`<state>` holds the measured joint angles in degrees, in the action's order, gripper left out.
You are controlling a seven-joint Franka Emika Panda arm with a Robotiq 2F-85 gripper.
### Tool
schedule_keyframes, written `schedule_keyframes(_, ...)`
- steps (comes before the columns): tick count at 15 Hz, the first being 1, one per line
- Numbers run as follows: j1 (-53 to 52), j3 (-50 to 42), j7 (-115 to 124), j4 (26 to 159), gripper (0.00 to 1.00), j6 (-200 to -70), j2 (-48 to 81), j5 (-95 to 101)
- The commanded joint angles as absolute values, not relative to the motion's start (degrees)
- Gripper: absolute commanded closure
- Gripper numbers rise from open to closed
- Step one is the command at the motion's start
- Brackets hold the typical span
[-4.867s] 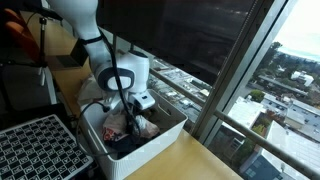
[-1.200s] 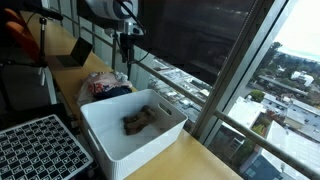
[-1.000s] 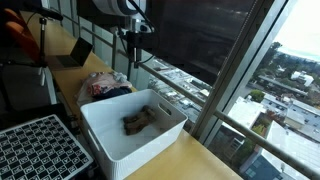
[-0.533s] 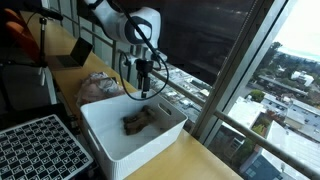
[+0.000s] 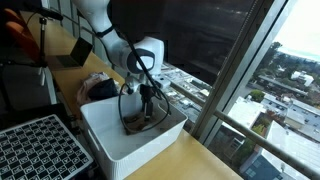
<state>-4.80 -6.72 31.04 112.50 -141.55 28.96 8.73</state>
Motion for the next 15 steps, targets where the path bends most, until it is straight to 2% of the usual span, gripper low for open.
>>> schedule_keyframes(1,-5.08,-7.08,29.92,111.18,0.0,-142.59,31.35,6.91)
schedule_keyframes(11,-4.66,-5.38,27.06,105.86,0.01,-141.88,39.67,1.71)
schedule_keyframes(12,-4.53,-5.39,26.76,105.33,0.26,-141.91,40.56,1.34)
schedule_keyframes(13,-4.28,-5.36,26.35,104.9,0.26,-141.98,41.38,0.91)
schedule_keyframes(14,-4.08,-5.34,26.0,104.54,0.31,-142.05,42.08,0.32)
schedule_keyframes(15,-3.89,-5.32,25.71,104.32,0.4,-142.1,42.6,-0.14)
